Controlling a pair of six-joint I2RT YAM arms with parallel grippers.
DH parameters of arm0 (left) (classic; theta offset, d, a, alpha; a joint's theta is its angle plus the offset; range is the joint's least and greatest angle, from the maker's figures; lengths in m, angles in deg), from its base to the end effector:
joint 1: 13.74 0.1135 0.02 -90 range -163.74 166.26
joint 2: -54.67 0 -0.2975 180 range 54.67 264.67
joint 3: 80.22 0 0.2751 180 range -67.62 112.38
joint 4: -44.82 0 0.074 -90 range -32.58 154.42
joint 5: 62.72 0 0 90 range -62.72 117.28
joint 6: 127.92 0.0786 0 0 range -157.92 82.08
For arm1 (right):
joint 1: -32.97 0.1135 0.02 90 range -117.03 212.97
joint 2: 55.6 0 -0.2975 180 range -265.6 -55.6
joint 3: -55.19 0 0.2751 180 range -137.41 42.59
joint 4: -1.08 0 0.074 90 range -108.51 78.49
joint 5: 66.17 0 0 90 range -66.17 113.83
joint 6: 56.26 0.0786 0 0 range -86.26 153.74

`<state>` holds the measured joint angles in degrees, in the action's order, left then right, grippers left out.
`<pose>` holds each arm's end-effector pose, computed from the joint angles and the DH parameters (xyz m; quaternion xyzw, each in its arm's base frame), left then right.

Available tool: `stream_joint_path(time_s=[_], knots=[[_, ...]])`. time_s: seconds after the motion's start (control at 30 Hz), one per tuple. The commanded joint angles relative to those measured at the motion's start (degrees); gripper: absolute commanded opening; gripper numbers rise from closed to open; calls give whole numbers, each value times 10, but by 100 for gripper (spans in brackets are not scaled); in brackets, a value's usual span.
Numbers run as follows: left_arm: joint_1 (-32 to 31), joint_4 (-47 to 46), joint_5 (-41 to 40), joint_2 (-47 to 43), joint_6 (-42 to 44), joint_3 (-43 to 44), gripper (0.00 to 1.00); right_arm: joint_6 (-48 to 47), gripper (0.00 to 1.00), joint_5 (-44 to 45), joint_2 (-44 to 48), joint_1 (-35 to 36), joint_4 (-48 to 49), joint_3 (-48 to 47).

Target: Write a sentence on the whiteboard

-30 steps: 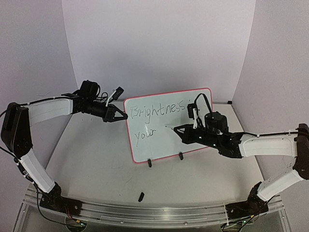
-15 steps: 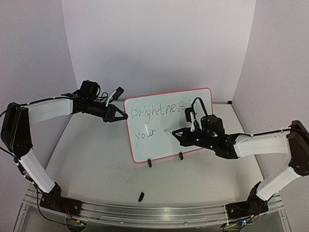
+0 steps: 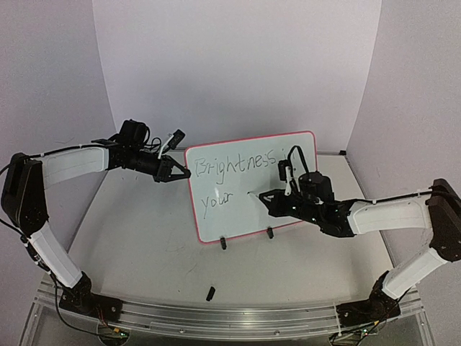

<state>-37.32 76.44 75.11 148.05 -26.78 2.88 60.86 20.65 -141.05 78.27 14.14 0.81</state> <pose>0.3457 -0.2144 0.2767 0.4068 0.7475 -0.4084 0.3302 0.2621 0.2711 0.2209 -0.1439 0.7960 0.3652 0.4608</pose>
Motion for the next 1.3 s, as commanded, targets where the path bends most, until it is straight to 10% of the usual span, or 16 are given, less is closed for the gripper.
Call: stream_joint_path(time_s=[0.0, 1.27], knots=[[-12, 29, -55, 1, 73, -1, 0, 11, 0, 31, 8, -6, 15, -1], [-12, 29, -54, 3, 73, -1, 0, 33, 0, -10, -14, -7, 30, 10]])
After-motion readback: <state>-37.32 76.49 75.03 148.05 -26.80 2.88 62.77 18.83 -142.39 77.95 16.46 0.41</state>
